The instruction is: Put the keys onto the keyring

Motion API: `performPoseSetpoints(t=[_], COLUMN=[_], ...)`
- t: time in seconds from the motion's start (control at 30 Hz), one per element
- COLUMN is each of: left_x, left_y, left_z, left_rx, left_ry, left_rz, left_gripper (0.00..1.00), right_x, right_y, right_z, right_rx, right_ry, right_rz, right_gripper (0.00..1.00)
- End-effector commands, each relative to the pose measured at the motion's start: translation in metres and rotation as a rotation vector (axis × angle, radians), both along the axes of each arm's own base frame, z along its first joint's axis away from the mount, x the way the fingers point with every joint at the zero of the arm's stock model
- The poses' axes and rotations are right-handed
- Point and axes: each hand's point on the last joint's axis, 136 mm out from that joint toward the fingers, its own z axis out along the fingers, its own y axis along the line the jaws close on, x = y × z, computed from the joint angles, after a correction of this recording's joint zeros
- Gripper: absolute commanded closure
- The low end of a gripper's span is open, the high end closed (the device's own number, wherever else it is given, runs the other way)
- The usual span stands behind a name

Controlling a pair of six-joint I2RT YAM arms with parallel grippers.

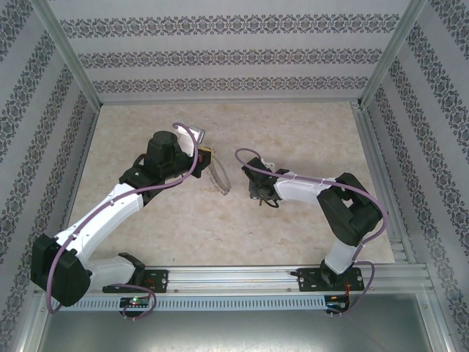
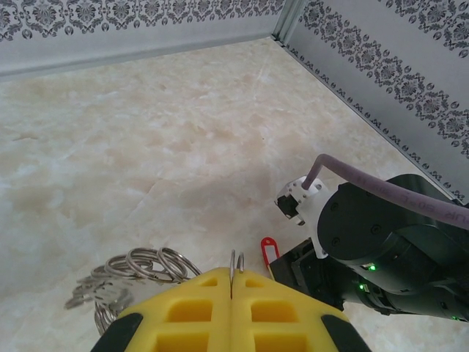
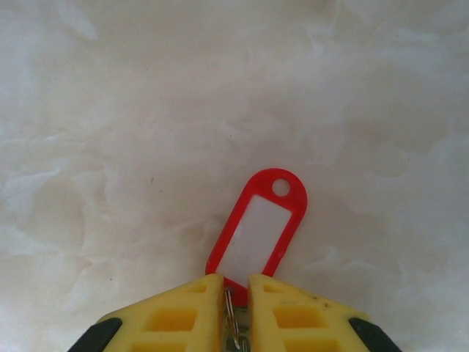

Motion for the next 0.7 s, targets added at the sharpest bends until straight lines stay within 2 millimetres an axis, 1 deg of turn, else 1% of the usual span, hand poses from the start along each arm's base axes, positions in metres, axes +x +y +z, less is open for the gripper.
performPoseSetpoints(t=[0.0, 0.13, 0.37, 0.43, 0.53, 0.67], left_x=[0.0, 0.0, 0.0, 0.0, 0.0, 0.001], left_y=[-0.01, -0.011, -0.011, -0.011, -0.011, -0.011], left_z=[0.014, 0.014, 0.015, 0.014, 0.015, 0.015], left_rx=[-0.038, -0.041, -0.045, -0.045, -0.046, -0.028], left_ry=[-0.055, -0.053, -0.051, -0.049, -0.047, -0.031], left_rz=[-0.034, -0.037, -0.037, -0.037, -0.038, -0.033], left_gripper=[1.0, 1.0, 1.0, 1.0, 1.0, 1.0], right_x=[0.003, 0.005, 0.003, 0.003, 0.003, 0.005], right_y=[-0.005, -0.006, -0.009, -0.01, -0.011, -0.01], right_z=[-0.005, -0.005, -0.006, -0.004, 0.008, 0.042], right_rx=[-0.019, -0.017, -0.008, 0.001, 0.032, 0.136], right_ry=[0.001, 0.0, 0.004, 0.001, -0.022, -0.102], right_rz=[-0.018, -0.022, -0.024, -0.023, -0.012, 0.028], right_gripper=[0.85, 0.89, 1.0, 1.0, 1.0, 1.0])
